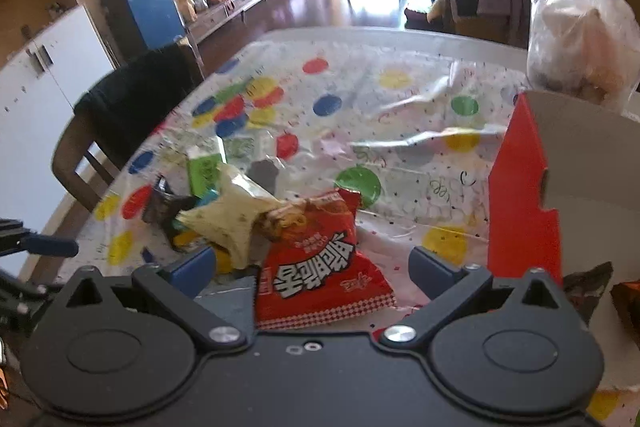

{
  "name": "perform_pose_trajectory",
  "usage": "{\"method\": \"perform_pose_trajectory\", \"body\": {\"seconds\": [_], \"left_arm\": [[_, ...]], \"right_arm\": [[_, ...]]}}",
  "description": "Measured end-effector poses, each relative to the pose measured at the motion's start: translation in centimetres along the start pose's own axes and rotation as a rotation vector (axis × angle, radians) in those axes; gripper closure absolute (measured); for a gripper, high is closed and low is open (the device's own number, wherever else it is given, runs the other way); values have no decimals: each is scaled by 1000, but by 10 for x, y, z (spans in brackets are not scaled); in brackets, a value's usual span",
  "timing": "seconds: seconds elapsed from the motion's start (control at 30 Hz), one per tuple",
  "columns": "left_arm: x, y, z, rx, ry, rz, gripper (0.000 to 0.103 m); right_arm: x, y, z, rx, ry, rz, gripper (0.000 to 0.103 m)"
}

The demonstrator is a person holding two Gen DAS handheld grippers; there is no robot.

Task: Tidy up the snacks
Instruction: 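Grasp the white biscuit packet with left tool while right tool grasps red snack bag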

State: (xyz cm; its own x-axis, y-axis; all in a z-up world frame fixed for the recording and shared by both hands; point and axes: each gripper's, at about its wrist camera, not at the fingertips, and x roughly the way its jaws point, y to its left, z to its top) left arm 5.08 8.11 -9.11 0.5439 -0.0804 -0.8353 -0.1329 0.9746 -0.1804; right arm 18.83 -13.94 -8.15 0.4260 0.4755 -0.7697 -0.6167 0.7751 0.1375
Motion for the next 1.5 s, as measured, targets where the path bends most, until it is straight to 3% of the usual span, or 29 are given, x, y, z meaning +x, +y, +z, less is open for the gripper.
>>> {"method": "perform_pose_trajectory", "body": {"seconds": [0.27, 0.57, 0.67, 0.83, 1.03, 1.33, 1.5], "left_arm": [[29, -1, -2, 37, 74, -36, 18], [49, 0, -2, 66, 117, -16, 19], [53, 3, -3, 60, 132, -17, 29], [53, 0, -4, 79, 116, -4, 36], [55, -6, -2, 105, 112, 45, 52], [56, -5, -1, 85, 101, 51, 55], [54, -1, 0, 45, 102, 53, 56]], "right_arm": [[40, 0, 4, -46, 87, -32, 4], [67, 3, 6, -84, 138, -34, 13], [70, 0, 8, -57, 134, -32, 15], [74, 2, 9, -43, 141, -10, 24], [73, 4, 9, -31, 132, -20, 28], [61, 1, 3, 7, 98, -28, 40], [50, -3, -1, 39, 72, -42, 41]]}}
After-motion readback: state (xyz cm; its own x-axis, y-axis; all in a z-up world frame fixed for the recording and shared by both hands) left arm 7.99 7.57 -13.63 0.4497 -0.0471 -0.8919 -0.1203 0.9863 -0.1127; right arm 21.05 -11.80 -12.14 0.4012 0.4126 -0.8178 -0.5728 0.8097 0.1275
